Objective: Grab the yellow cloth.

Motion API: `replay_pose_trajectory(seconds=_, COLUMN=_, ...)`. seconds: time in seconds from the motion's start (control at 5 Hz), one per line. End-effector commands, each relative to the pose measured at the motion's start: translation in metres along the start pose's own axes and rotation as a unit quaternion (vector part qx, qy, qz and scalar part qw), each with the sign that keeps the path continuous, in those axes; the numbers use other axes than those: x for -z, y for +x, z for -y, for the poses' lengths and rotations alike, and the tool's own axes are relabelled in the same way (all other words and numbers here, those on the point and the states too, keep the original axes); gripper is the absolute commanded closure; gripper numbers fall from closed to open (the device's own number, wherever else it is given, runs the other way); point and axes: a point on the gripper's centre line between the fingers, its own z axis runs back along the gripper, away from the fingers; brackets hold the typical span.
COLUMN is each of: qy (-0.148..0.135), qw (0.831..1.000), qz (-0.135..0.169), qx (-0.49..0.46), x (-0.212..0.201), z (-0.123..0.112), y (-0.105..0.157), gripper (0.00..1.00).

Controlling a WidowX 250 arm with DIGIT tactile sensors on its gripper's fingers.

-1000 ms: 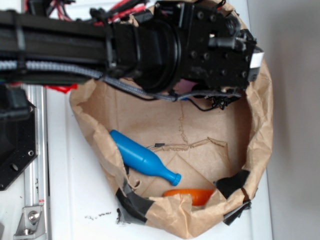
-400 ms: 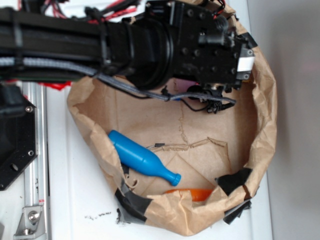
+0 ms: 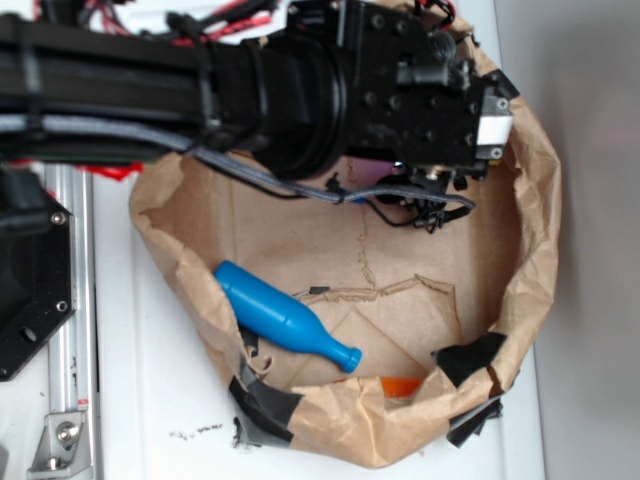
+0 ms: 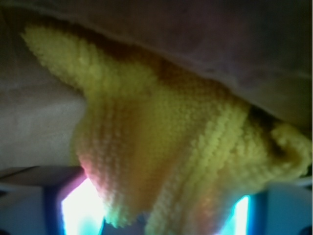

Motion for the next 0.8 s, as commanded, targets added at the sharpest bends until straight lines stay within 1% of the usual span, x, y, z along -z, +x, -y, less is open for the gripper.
replay_pose_trajectory(seconds=0.0, qy=-0.007, qw=1.0, qz=0.016, qx=0.013, x=-0.01, z=-0.015, y=0.007, gripper=1.0)
replay_pose_trajectory(seconds=0.2, qy=-0.031, qw=0.998, qz=0.051, qx=0.032, x=-0.042, z=-0.013, y=-0.001, gripper=1.0)
replay_pose_trajectory(seconds=0.4, qy=-0.068, qw=0.993, qz=0.073, qx=0.061, x=-0.074, z=-0.006, y=-0.012, gripper=1.0)
replay_pose_trajectory(seconds=0.6, qy=-0.113, qw=0.984, qz=0.053, qx=0.124, x=-0.098, z=0.012, y=-0.027, gripper=1.0)
